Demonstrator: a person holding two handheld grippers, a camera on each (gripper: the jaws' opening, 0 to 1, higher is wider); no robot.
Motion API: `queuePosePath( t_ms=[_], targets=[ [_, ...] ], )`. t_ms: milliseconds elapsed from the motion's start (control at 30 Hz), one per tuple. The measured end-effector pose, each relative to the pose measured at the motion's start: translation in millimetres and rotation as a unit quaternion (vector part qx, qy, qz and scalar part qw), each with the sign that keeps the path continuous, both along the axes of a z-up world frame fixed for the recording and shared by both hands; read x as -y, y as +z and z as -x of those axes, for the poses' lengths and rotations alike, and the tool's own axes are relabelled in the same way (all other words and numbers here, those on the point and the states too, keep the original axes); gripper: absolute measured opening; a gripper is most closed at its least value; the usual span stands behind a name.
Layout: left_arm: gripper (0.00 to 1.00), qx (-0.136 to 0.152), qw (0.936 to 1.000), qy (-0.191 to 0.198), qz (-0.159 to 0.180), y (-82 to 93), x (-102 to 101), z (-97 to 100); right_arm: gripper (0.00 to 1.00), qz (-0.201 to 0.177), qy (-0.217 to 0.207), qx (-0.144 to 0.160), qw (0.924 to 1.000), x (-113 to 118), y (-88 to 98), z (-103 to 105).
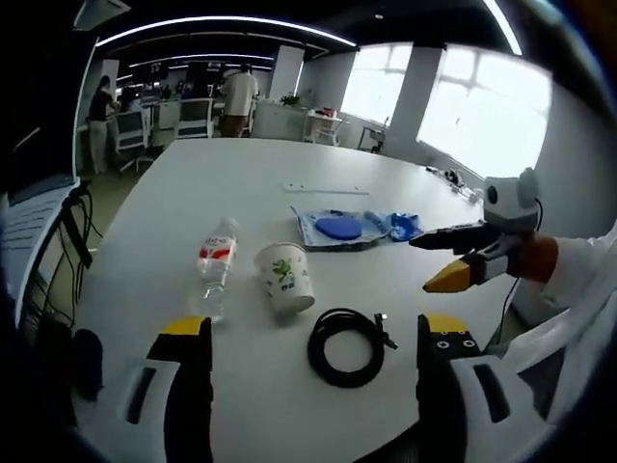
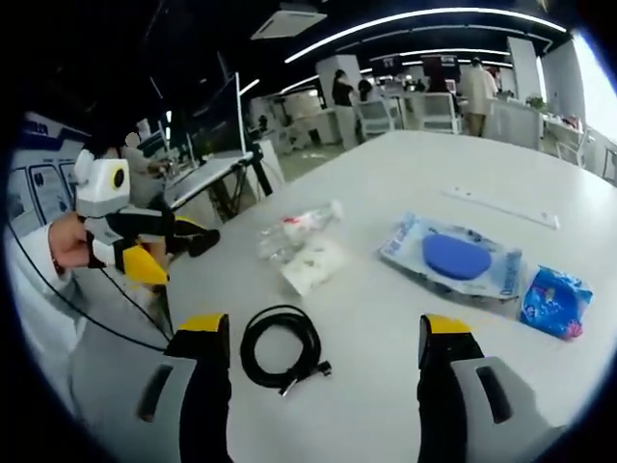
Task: Arrange the tabletop items into an orderly group along one side of the table until the central work area is clear of visible clutter.
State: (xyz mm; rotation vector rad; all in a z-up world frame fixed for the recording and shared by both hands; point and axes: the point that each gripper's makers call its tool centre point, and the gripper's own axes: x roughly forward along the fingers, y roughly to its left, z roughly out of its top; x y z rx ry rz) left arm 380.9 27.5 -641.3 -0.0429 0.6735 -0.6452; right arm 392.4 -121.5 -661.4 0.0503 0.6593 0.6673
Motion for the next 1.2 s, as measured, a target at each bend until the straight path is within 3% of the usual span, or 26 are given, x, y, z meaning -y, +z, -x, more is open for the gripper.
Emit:
queuePosePath(
  t_ms=[467,767,967,1200],
  targets=[
    [0.85,-0.041,0.9990,-0.013,-0.014,-48.5,17,17.5,0.71,0.032,0.048,-0.027,0.9980,-30,-37.0,5],
    [0.80,-0.054,0.9982,-0.015,-0.019,-67.7,26,18.5,0.65,0.054,0.073,-0.041,0.9950,-46,-60.2,6],
    [0.64,-0.044,0.9977,-0.021,-0.048,-79.0,28,16.0,0.60,0.065,0.081,-0.040,0.9938,-51,-68.6,5],
    [0.54,-0.044,0.9968,-0.023,-0.062,-88.9,31,11.2,0.49,0.089,0.096,-0.040,0.9906,-53,-79.8,4]
  ],
)
